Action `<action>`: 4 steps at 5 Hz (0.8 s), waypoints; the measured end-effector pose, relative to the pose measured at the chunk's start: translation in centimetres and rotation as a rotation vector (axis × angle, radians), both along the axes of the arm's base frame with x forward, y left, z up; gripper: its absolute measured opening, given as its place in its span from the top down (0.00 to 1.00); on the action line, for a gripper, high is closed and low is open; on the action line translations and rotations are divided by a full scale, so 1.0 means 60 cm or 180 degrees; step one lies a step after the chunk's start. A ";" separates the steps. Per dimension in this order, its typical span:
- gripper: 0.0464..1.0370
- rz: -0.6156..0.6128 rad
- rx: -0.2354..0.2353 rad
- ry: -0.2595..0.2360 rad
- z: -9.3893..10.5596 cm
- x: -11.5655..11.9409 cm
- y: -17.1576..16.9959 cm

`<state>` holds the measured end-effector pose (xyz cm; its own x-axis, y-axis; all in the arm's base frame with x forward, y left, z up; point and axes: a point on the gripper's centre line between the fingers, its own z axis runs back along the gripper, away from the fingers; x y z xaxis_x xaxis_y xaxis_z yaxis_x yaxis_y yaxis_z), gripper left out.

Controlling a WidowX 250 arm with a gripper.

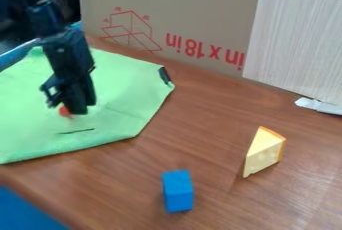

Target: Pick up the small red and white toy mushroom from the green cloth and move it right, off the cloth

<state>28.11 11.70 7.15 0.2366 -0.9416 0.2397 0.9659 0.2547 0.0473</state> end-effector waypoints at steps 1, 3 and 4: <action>0.78 0.0029 -0.0139 -0.0042 0.030 0.024 -0.041; 0.78 0.0090 -0.0139 0.0055 0.041 0.101 -0.140; 0.78 0.0138 -0.0144 0.0092 0.024 0.138 -0.192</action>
